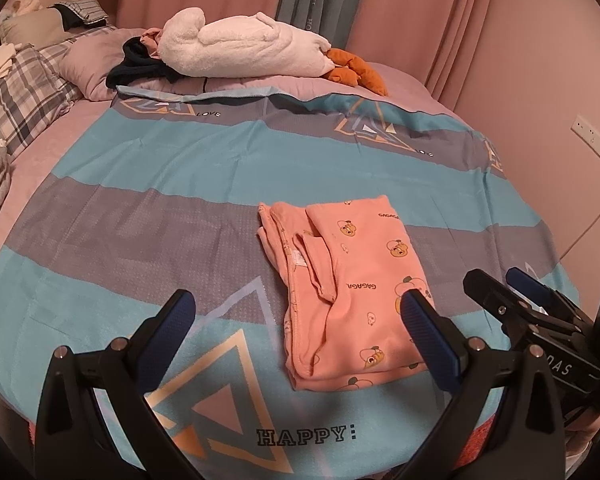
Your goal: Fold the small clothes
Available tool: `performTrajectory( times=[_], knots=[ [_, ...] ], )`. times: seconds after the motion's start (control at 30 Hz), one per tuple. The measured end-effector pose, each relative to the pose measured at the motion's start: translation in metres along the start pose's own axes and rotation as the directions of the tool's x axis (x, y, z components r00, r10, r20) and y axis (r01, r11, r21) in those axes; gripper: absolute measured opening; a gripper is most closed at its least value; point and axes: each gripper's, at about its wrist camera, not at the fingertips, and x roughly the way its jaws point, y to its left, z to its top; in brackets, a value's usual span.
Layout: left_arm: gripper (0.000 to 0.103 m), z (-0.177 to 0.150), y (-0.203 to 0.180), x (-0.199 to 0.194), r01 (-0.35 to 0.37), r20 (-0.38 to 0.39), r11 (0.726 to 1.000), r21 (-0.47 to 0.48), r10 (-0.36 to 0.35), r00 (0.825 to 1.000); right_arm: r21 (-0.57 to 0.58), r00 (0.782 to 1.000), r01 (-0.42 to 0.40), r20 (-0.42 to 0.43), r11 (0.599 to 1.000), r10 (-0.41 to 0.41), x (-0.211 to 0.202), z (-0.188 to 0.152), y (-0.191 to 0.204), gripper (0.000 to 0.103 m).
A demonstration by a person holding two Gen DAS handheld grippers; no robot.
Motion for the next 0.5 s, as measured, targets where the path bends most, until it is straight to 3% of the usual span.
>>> performTrajectory(
  times=[0.5],
  knots=[
    [0.103,-0.0027,0.0015,-0.0031,-0.014,0.003,1.0,0.004,0.014,1.0,-0.005,1.0,0.004,-0.004,1.0,-0.004,0.0014,-0.0004,0.0025,0.098]
  ],
)
